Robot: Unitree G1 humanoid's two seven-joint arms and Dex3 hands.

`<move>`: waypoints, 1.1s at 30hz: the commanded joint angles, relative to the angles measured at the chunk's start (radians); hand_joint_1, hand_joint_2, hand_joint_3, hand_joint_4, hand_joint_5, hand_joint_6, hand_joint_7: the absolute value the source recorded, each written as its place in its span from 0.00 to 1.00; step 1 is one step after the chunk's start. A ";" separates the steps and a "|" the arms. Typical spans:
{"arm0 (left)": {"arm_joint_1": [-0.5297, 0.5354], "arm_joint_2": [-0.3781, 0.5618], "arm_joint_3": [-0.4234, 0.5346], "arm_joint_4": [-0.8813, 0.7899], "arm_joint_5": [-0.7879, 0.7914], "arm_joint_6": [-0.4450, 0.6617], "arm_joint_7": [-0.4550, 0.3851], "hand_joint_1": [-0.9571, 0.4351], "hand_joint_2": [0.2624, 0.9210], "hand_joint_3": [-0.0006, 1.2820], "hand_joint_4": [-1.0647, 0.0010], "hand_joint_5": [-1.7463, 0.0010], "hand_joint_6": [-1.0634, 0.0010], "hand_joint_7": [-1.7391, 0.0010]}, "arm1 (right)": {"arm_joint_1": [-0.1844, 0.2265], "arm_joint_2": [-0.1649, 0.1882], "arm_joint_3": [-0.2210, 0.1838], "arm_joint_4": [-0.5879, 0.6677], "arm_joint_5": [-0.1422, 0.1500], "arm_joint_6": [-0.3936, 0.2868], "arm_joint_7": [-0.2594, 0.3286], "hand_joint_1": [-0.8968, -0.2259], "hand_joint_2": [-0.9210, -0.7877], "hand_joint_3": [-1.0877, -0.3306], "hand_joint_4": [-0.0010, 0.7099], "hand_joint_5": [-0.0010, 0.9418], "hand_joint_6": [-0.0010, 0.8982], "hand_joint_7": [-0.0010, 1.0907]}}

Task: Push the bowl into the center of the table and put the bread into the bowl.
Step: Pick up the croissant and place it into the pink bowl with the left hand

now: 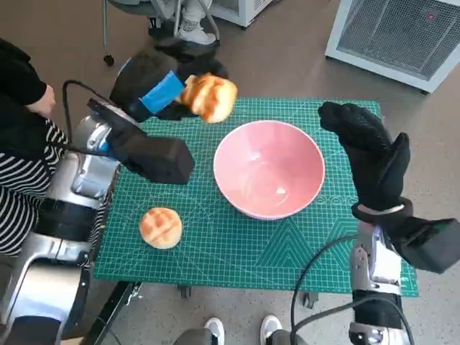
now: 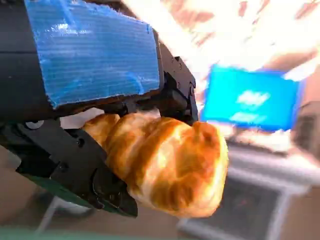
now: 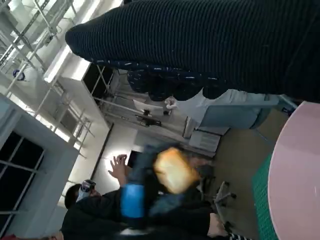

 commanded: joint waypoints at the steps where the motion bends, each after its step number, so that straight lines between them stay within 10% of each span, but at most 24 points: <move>1: 0.033 -0.024 -0.007 -0.012 0.017 -0.011 0.018 0.69 1.00 0.03 0.29 0.37 0.40 0.34 | 0.021 -0.004 -0.004 0.009 0.015 0.008 0.014 0.19 0.00 0.36 0.20 0.00 0.08 0.43; 33: -0.114 -0.238 -0.243 0.390 0.144 -0.131 -0.079 0.69 1.00 0.11 0.40 0.29 0.52 0.28 | 0.059 -0.014 -0.027 -0.045 0.009 0.017 -0.006 0.17 0.00 0.36 0.18 0.00 0.06 0.42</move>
